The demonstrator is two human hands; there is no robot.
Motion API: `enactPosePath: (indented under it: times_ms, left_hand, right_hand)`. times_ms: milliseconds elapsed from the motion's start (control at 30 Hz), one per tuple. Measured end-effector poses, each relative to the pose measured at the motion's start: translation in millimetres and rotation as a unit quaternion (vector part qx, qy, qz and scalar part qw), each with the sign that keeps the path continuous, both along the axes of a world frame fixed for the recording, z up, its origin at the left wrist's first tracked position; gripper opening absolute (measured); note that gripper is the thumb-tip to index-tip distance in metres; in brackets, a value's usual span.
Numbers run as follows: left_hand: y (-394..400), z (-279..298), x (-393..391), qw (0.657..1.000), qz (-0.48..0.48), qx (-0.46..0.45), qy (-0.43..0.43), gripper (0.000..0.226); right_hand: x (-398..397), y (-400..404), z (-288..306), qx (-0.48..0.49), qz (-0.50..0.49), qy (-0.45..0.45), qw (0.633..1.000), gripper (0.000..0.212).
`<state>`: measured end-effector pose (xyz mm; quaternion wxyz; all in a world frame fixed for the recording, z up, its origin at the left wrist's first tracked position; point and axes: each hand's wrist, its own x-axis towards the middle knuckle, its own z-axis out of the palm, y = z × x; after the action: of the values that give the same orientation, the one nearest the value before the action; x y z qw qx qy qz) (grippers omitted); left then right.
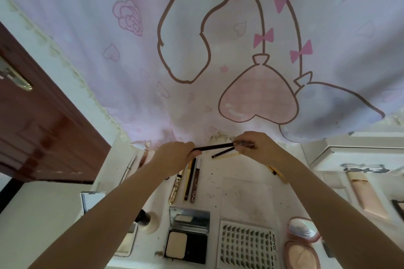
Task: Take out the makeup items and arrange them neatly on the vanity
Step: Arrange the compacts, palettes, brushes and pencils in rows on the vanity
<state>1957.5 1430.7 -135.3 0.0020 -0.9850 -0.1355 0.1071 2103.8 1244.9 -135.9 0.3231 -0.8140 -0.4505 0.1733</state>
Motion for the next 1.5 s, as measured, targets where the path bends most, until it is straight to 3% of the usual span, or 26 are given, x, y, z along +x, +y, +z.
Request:
enactPosePath:
  times_ms: [167, 300, 367, 500, 633, 833, 1033, 1300, 1400, 1500]
  left_hand:
    - [-13, -5, -4, 1.0, 0.01, -0.016, 0.008, 0.042]
    - [-21, -21, -14, 0.99, 0.056, -0.129, 0.006, 0.033]
    - [-21, -33, -19, 0.978, 0.096, -0.186, 0.003, 0.031]
    - [-28, -59, -20, 0.957, 0.173, -0.233, 0.025, 0.032]
    - [-39, -82, -13, 0.943, 0.238, -0.231, 0.011, 0.032]
    - [-42, -109, 3, 0.924, 0.332, -0.187, -0.033, 0.034]
    - [-49, -117, 14, 0.945, 0.289, -0.15, 0.013, 0.029]
    - [-47, -117, 20, 0.956, 0.245, -0.118, 0.112, 0.028]
    - [-46, -114, 18, 0.954, 0.25, -0.134, 0.101, 0.027]
    - [-43, -112, 16, 0.953, 0.26, -0.152, 0.038, 0.026]
  right_hand:
    - [3, 8, -7, -0.059, 0.054, -0.044, 0.996, 0.021]
    - [9, 12, -20, -0.076, 0.063, -0.027, 0.995, 0.033]
    - [15, 11, -29, -0.069, 0.044, -0.009, 0.997, 0.041]
    - [27, 10, -56, -0.063, -0.053, 0.022, 0.996, 0.035]
    - [36, 10, -89, -0.111, -0.107, 0.016, 0.988, 0.031]
    - [43, 24, -123, -0.208, -0.082, -0.062, 0.973, 0.03]
    - [53, 43, -126, -0.28, -0.046, -0.191, 0.94, 0.032]
    - [64, 52, -126, -0.327, 0.004, -0.226, 0.918, 0.032]
    - [64, 49, -120, -0.27, 0.04, -0.243, 0.931, 0.023]
    - [69, 39, -121, -0.278, 0.04, -0.228, 0.932, 0.043]
